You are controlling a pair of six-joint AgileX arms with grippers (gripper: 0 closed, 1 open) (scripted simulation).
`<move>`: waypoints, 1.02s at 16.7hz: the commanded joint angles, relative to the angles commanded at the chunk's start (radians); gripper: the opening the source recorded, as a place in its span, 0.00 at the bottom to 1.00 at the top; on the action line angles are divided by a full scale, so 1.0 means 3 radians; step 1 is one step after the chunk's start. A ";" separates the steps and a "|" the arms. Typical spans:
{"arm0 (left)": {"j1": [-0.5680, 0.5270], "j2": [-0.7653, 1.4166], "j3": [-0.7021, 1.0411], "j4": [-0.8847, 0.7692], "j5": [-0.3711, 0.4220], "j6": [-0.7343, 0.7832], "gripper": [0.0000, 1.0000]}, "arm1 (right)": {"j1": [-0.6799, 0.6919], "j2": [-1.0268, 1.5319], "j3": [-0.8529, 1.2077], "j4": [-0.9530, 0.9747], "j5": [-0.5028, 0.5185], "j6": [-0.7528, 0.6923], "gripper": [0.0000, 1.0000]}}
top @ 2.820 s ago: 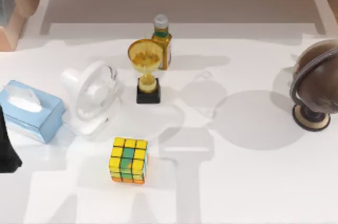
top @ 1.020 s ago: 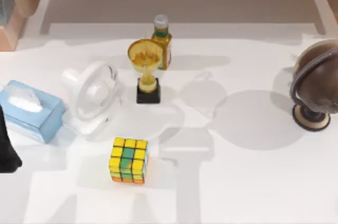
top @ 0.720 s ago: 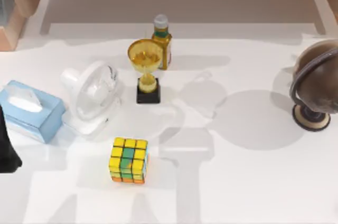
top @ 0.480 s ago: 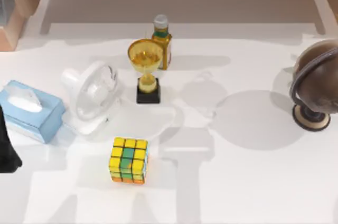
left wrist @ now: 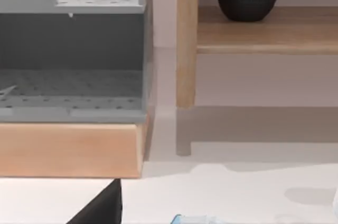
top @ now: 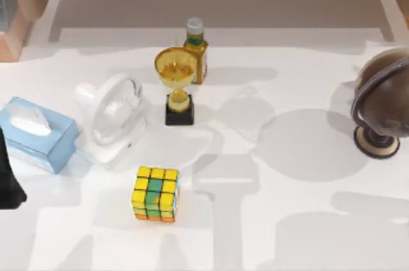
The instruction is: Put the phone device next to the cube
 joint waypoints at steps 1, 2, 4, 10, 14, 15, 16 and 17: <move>0.0000 0.0000 0.0000 0.0000 0.0000 0.0000 1.00 | 0.0156 0.0019 0.0145 -0.0087 0.0023 0.0062 0.00; 0.0000 0.0000 0.0000 0.0000 0.0000 0.0000 1.00 | 0.0318 0.0044 0.0286 -0.0173 0.0044 0.0132 0.00; 0.0000 0.0000 0.0000 0.0000 0.0000 0.0000 1.00 | 0.0659 0.0109 0.0559 -0.0335 0.0079 0.0297 0.00; 0.0000 0.0000 0.0000 0.0000 0.0000 0.0000 1.00 | 0.1733 0.0468 0.1259 -0.0654 0.0093 0.1011 0.00; 0.0000 0.0000 0.0000 0.0000 0.0000 0.0000 1.00 | 0.2398 0.0853 0.1566 -0.0682 0.0032 0.1633 0.00; 0.0000 0.0000 0.0000 0.0000 0.0000 0.0000 1.00 | 0.2547 0.0966 0.1613 -0.0669 0.0013 0.1796 0.00; 0.0000 0.0000 0.0000 0.0000 0.0000 0.0000 1.00 | 0.2690 0.1083 0.1651 -0.0651 -0.0007 0.1959 0.00; 0.0000 0.0000 0.0000 0.0000 0.0000 0.0000 1.00 | 0.2822 0.1204 0.1679 -0.0628 -0.0027 0.2120 0.00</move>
